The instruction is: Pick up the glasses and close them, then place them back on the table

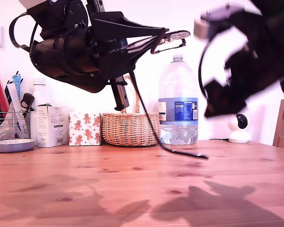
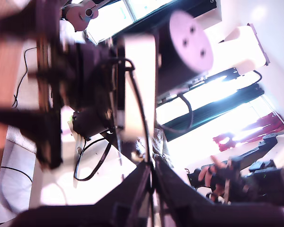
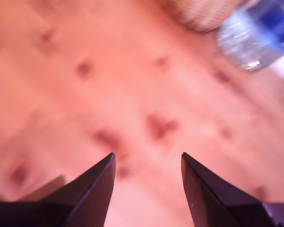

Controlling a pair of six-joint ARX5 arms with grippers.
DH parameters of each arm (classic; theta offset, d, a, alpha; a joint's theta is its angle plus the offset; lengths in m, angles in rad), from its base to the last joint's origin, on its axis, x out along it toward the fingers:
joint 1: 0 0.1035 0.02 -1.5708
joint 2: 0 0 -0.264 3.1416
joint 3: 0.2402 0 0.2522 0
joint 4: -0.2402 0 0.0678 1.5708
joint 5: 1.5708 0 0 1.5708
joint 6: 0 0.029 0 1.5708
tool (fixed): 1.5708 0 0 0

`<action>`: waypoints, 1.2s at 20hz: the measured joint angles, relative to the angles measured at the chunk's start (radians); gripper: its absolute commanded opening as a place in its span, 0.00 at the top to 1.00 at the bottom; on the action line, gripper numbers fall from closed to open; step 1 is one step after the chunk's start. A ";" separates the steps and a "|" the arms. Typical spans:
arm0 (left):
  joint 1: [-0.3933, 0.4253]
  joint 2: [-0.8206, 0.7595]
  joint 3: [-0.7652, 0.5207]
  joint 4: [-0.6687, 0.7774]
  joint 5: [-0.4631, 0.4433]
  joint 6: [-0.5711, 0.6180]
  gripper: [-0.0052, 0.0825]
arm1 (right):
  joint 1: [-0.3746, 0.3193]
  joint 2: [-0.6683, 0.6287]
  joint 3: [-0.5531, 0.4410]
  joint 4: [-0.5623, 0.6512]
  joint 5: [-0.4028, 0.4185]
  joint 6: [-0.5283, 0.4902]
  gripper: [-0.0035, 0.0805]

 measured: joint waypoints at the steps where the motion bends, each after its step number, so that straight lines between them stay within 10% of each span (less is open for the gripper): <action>1: 0.000 0.000 0.000 0.000 0.000 0.000 0.97 | -0.009 0.000 0.039 -0.040 -0.006 0.028 0.48; 6: 0.022 0.000 0.000 0.011 0.000 0.000 0.97 | 0.018 -0.006 0.089 -0.437 -0.398 0.146 0.49; 9: 0.036 0.000 0.000 0.011 0.000 0.000 0.97 | 0.091 -0.006 0.077 -0.480 -0.616 0.174 0.48; 24: 0.039 0.000 0.000 0.006 0.000 0.000 0.97 | 0.164 0.162 0.077 -0.293 -0.536 0.077 0.45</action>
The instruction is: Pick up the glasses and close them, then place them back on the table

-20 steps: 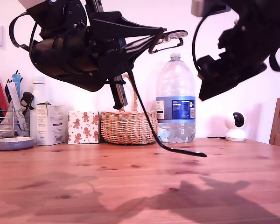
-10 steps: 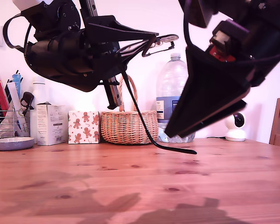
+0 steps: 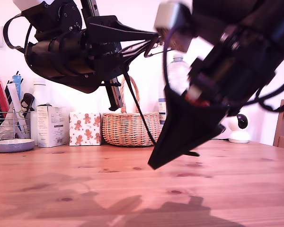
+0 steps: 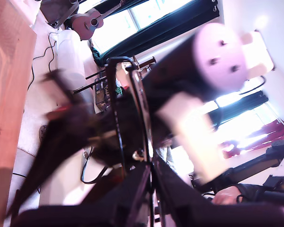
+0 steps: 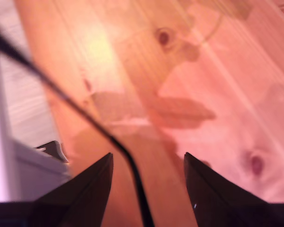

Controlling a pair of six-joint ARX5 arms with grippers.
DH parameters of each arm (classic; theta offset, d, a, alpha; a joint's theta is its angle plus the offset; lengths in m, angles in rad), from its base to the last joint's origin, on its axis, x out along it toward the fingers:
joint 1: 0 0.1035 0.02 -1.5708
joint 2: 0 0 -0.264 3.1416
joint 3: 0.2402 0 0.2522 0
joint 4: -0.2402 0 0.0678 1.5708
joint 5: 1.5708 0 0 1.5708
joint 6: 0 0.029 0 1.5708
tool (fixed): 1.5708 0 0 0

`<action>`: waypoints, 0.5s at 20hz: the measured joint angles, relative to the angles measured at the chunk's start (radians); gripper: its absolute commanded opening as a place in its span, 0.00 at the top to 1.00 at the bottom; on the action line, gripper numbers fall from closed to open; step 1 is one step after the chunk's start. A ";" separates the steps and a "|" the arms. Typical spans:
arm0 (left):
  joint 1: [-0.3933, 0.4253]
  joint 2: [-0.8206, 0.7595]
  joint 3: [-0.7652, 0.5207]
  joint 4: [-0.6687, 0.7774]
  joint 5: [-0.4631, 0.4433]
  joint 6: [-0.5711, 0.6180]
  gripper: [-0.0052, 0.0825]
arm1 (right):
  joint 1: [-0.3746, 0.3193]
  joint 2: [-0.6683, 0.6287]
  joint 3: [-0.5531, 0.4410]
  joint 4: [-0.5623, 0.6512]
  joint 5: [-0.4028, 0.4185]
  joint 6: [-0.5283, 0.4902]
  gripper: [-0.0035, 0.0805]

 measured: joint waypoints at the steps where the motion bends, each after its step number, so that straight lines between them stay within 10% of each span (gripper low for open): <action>1: 0.001 0.000 0.000 0.000 0.001 0.000 0.97 | 0.000 0.000 0.000 0.013 0.034 -0.003 0.45; 10: 0.006 0.000 0.000 -0.004 0.005 0.000 0.97 | -0.048 0.000 0.000 0.099 0.242 -0.024 0.45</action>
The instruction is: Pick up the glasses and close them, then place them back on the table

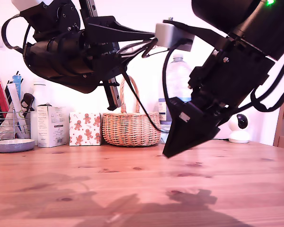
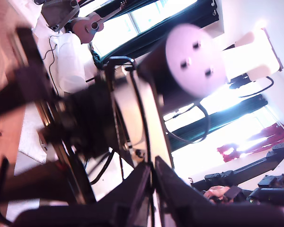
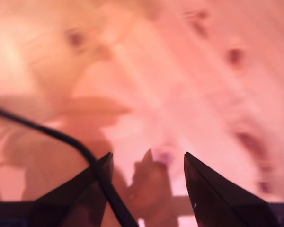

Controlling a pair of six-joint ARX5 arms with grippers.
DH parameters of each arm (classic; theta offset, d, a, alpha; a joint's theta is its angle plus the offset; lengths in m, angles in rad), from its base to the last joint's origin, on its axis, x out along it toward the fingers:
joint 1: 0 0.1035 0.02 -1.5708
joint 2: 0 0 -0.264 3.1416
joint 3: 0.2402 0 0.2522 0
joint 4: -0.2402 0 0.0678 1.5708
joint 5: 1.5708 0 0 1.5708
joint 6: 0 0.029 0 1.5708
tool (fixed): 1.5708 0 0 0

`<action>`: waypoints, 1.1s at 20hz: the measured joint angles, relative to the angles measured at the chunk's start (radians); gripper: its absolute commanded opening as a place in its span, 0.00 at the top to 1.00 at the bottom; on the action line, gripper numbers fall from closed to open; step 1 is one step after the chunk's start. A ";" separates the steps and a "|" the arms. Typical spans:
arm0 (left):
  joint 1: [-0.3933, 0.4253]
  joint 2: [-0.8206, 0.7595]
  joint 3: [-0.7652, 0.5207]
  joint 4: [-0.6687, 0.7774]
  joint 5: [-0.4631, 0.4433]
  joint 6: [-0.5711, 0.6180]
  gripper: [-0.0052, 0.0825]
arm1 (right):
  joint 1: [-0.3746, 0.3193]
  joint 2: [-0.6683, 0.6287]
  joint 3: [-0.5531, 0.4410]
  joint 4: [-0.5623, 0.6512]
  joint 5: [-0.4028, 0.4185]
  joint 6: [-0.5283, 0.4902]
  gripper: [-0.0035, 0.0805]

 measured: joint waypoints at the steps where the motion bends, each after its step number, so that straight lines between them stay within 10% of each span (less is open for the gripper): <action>1: -0.001 0.000 0.000 0.000 0.000 0.000 0.97 | -0.013 0.000 0.000 0.025 0.007 0.000 0.45; 15: -0.007 0.000 0.000 0.002 -0.003 0.000 0.97 | -0.066 -0.048 0.000 0.261 0.014 0.049 0.45; 22: 0.012 0.000 0.000 0.004 -0.003 0.000 0.97 | -0.104 -0.147 0.008 0.149 0.058 0.048 0.46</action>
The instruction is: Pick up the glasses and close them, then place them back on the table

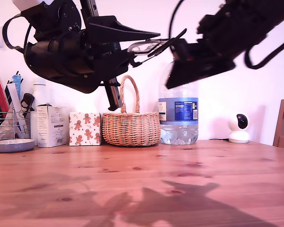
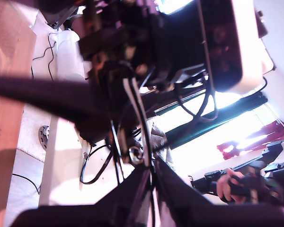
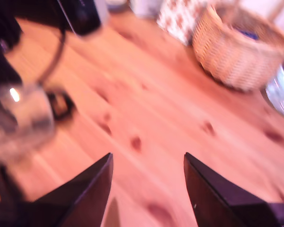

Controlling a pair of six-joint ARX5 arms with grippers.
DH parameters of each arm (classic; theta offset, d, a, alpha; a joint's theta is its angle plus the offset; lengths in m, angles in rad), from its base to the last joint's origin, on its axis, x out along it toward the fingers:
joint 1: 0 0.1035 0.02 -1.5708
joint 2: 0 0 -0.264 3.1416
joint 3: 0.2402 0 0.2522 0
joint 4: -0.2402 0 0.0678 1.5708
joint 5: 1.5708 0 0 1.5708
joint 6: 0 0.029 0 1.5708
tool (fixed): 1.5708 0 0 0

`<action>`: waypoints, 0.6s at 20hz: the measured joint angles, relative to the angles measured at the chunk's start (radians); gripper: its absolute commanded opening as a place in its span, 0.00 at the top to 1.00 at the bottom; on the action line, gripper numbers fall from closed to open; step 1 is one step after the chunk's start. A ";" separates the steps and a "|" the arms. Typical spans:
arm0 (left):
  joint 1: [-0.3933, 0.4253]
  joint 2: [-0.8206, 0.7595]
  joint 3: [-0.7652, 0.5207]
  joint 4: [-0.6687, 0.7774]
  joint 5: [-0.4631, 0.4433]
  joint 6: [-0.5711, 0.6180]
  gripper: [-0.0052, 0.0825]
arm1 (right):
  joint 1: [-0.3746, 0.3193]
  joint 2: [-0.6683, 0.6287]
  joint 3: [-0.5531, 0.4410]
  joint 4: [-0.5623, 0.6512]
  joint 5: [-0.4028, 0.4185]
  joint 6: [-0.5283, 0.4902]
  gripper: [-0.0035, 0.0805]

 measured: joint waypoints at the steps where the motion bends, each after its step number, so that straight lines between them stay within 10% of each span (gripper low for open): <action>1: 0.004 0.000 0.000 0.000 0.000 0.000 0.97 | -0.019 0.000 0.002 -0.043 0.001 0.000 0.46; 4: 0.019 0.000 0.000 0.002 0.000 0.001 0.97 | -0.072 0.000 0.002 -0.204 0.004 0.004 0.59; 7: 0.026 0.000 0.000 0.025 -0.036 0.002 0.97 | -0.086 0.000 0.002 -0.261 0.003 0.058 0.99; 12: 0.016 0.000 0.000 0.090 -0.191 -0.040 0.97 | -0.086 0.000 0.002 -0.268 0.000 0.106 0.97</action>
